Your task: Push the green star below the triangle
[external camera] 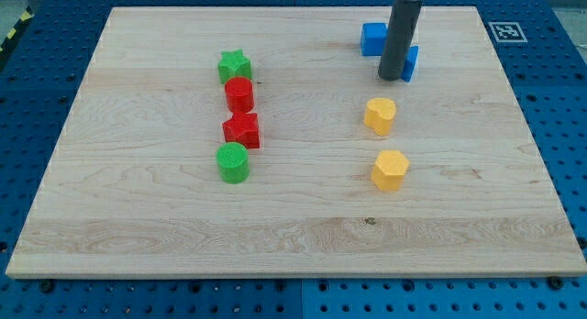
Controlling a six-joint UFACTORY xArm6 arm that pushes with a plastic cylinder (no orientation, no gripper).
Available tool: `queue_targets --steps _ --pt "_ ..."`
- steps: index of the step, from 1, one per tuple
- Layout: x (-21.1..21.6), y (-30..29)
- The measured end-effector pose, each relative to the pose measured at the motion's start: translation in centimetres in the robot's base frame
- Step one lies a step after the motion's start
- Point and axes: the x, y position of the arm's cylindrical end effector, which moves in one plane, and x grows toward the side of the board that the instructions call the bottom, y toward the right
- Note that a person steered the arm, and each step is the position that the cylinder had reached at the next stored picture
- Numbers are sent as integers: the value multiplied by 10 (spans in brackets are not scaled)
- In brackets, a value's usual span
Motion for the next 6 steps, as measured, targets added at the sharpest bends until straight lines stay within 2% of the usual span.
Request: queue_targets --steps 1,2,4,6 --pt "0 -16" --pt "0 -72" --pt "-41 -162" --pt "-41 -309"
